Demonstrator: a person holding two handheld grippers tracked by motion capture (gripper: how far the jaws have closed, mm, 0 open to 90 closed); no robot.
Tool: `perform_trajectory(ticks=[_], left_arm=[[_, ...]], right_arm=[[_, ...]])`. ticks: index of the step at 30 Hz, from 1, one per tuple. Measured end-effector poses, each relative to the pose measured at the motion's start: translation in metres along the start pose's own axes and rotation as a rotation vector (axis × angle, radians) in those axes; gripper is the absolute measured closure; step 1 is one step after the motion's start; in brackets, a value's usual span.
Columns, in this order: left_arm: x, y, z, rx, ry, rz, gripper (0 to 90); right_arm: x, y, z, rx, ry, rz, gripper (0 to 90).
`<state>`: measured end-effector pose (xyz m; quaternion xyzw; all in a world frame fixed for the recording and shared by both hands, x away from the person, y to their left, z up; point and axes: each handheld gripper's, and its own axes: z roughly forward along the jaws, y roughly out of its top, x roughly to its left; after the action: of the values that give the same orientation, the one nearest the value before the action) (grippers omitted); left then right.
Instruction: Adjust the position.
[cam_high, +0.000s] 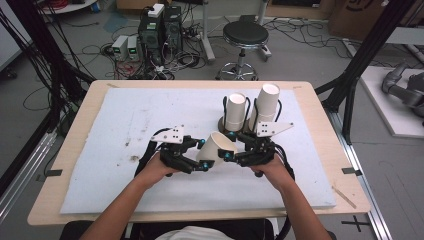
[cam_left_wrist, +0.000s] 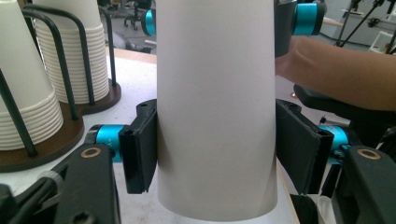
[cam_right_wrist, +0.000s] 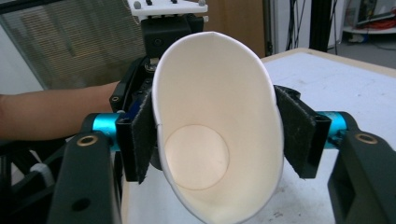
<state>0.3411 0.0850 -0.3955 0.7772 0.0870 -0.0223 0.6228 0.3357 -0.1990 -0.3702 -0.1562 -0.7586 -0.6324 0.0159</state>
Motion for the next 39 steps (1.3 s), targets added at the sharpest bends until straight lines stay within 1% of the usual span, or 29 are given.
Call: perform_trajectory(ticks=[2, 3, 5, 6, 7, 8, 10, 11, 13, 14, 15, 17, 19, 20, 21, 22, 23, 24, 27, 29, 30, 32, 33, 34, 36, 39], left_arm=[[-0.0002, -0.0009, 0.0017, 0.027, 0.017, 0.004, 30.1], [0.0000, -0.0016, 0.0021, 0.038, 0.019, -0.001, 28.1], [0.0006, -0.0024, 0.0035, 0.049, 0.011, 0.002, 27.9], [0.0000, -0.0028, 0.0043, 0.052, 0.003, 0.003, 28.7], [-0.0005, -0.0032, 0.0051, 0.058, -0.002, 0.017, 34.3], [-0.0005, -0.0032, 0.0051, 0.068, -0.002, 0.023, 36.0], [-0.0004, -0.0027, 0.0041, 0.054, -0.002, 0.022, 36.2], [-0.0002, -0.0019, 0.0030, 0.047, 0.000, 0.031, 36.1], [-0.0002, -0.0008, 0.0016, 0.028, 0.006, 0.031, 35.8], [0.0002, -0.0003, 0.0001, 0.018, 0.006, 0.029, 35.8], [0.0004, 0.0003, -0.0013, 0.003, 0.007, 0.022, 35.8], [0.0011, 0.0014, -0.0040, -0.025, 0.007, 0.012, 35.8], [0.0014, 0.0016, -0.0046, -0.028, 0.005, 0.015, 35.8], [0.0012, 0.0015, -0.0041, -0.026, 0.002, 0.017, 35.8], [0.0009, 0.0013, -0.0031, -0.024, 0.005, 0.013, 35.8], [0.0012, 0.0010, -0.0027, -0.020, 0.005, 0.014, 35.8], [0.0011, 0.0006, -0.0021, -0.022, 0.000, 0.009, 35.8], [0.0012, 0.0005, -0.0017, -0.022, 0.000, 0.006, 35.8], [0.0015, -0.0003, -0.0003, -0.014, 0.022, -0.010, 34.4], [0.0032, -0.0011, -0.0004, -0.002, 0.035, -0.030, 28.5], [0.0036, -0.0014, -0.0010, 0.004, 0.037, -0.032, 28.2], [0.0038, -0.0014, -0.0014, 0.007, 0.032, -0.031, 28.5], [0.0038, -0.0016, -0.0010, 0.012, 0.030, -0.020, 30.5], [0.0033, -0.0018, -0.0003, 0.019, 0.027, -0.018, 32.9], [0.0029, -0.0023, 0.0013, 0.027, 0.018, -0.021, 33.7], [0.0028, -0.0026, 0.0021, 0.030, 0.016, -0.019, 34.2]], right_arm=[[-0.0001, 0.0008, 0.0003, 0.013, -0.004, 0.000, 37.2], [0.0003, 0.0015, 0.0005, 0.023, -0.003, 0.006, 37.4], [0.0005, 0.0026, 0.0014, 0.041, -0.007, 0.002, 37.6], [0.0009, 0.0029, 0.0019, 0.045, -0.008, 0.000, 37.8], [0.0015, 0.0030, 0.0025, 0.046, -0.005, 0.005, 37.8], [0.0017, 0.0032, 0.0031, 0.048, -0.002, 0.004, 37.9], [0.0026, 0.0034, 0.0038, 0.047, -0.007, 0.000, 36.2], [0.0026, 0.0033, 0.0041, 0.037, -0.009, 0.000, 33.3], [0.0036, 0.0030, 0.0055, 0.006, -0.022, -0.002, 26.8], [0.0045, 0.0029, 0.0061, -0.006, -0.032, 0.002, 20.1], [0.0047, 0.0029, 0.0065, -0.016, -0.044, 0.000, 18.2], [0.0037, 0.0025, 0.0054, -0.025, -0.059, 0.012, 18.2], [0.0023, 0.0017, 0.0043, -0.026, -0.052, 0.029, 18.2], [0.0018, 0.0015, 0.0047, -0.027, -0.048, 0.027, 18.6], [0.0021, 0.0013, 0.0052, -0.022, -0.039, 0.024, 21.2], [0.0023, 0.0013, 0.0055, -0.024, -0.025, 0.012, 29.2], [0.0031, 0.0013, 0.0053, -0.023, -0.013, 0.000, 31.4], [0.0042, 0.0017, 0.0055, -0.025, -0.016, -0.009, 32.5], [0.0028, 0.0018, 0.0043, -0.010, -0.015, -0.013, 34.5], [0.0021, 0.0017, 0.0048, 0.008, -0.012, -0.012, 37.5], [0.0017, 0.0016, 0.0053, 0.023, -0.018, -0.014, 37.6], [0.0016, 0.0014, 0.0060, 0.035, -0.017, -0.009, 38.3], [0.0016, 0.0016, 0.0059, 0.033, -0.015, -0.009, 38.5], [0.0015, 0.0022, 0.0057, 0.029, -0.008, -0.007, 39.4], [0.0020, 0.0035, 0.0062, 0.034, -0.003, -0.012, 39.6], [0.0029, 0.0040, 0.0068, 0.037, -0.003, -0.016, 40.3]])
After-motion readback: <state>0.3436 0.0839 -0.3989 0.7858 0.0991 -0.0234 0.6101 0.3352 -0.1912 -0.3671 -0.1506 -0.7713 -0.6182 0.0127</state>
